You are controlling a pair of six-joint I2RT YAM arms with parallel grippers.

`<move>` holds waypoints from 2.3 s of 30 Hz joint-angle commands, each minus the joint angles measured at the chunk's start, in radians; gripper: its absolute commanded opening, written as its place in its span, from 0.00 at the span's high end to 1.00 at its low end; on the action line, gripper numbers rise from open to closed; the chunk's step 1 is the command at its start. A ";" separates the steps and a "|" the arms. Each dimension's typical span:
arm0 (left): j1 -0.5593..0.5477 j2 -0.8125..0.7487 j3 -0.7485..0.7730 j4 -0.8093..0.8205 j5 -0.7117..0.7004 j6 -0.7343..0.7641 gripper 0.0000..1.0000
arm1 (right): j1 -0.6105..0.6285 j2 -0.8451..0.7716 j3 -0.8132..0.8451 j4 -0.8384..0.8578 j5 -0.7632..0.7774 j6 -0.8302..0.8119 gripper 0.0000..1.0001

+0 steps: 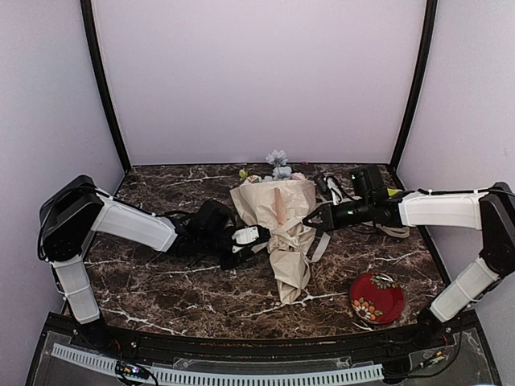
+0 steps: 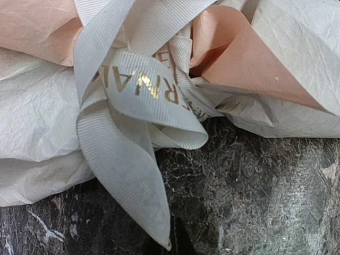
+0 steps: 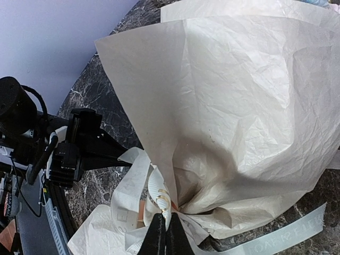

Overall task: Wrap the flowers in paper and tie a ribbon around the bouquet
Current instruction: Tie the half-tied ribbon around the folded bouquet.

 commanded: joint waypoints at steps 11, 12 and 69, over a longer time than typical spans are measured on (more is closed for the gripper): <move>0.071 -0.052 0.007 -0.047 -0.029 -0.057 1.00 | -0.062 0.005 -0.082 0.086 -0.002 0.052 1.00; 0.081 -0.050 0.003 -0.051 -0.029 -0.061 1.00 | -0.074 0.003 -0.111 0.084 0.009 0.056 1.00; 0.174 -0.191 -0.029 -0.089 0.427 -0.106 0.69 | -0.181 0.022 -0.195 0.079 -0.059 0.037 1.00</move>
